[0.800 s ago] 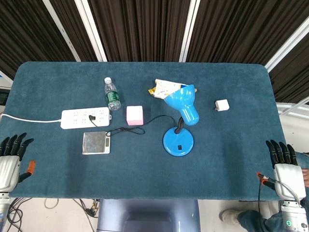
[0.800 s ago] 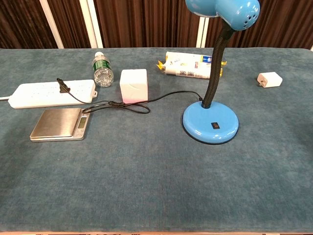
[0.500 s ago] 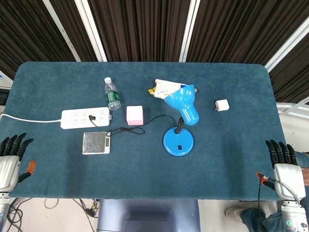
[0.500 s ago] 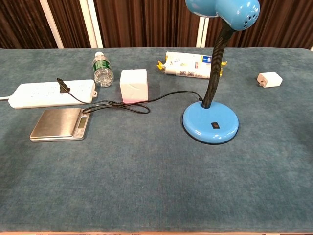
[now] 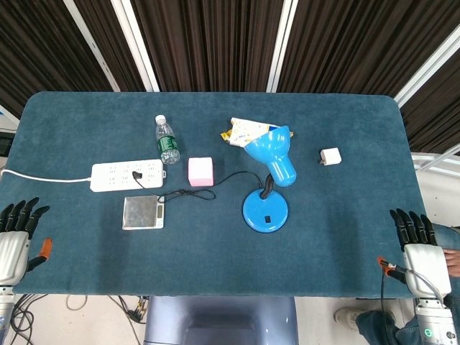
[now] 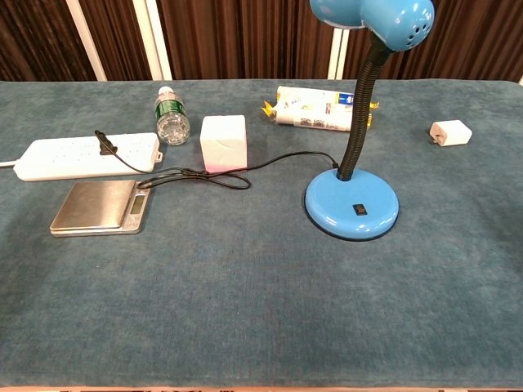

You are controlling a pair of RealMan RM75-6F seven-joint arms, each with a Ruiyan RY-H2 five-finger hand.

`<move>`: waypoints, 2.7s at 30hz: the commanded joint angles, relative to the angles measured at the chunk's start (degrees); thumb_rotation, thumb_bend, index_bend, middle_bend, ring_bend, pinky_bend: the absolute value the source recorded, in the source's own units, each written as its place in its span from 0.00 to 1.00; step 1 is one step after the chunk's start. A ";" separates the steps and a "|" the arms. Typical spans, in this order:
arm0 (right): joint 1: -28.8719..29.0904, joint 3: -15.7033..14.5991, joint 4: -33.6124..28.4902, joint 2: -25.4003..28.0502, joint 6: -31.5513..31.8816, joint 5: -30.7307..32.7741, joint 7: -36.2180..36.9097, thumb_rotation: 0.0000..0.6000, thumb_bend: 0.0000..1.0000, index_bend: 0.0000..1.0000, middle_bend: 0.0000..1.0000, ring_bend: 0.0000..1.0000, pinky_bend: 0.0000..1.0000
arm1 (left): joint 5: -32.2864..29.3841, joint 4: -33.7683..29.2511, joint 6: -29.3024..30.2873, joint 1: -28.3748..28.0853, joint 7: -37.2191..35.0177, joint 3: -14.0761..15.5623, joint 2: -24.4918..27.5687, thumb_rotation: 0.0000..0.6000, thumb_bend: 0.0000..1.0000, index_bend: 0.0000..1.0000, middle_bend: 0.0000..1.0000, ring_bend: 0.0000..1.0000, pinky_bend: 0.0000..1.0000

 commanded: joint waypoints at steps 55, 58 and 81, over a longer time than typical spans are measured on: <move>25.23 1.72 -1.73 -14.23 -33.04 20.04 -16.70 1.00 0.50 0.00 0.56 0.69 0.81 | -2.21 -0.77 -0.59 0.01 0.19 -0.45 -0.17 1.00 0.45 0.17 0.04 0.00 0.00; 25.78 1.70 -1.49 -14.70 -33.09 20.73 -17.16 1.00 0.50 0.01 0.56 0.69 0.83 | -2.25 -0.73 -0.53 0.01 0.16 -0.51 -0.19 1.00 0.45 0.17 0.04 0.00 0.00; 28.97 0.18 -0.65 -17.63 -32.91 24.51 -20.24 1.00 0.50 0.08 0.56 0.69 0.93 | -2.83 -0.86 -0.61 0.02 0.28 -0.66 -0.15 1.00 0.46 0.17 0.04 0.00 0.00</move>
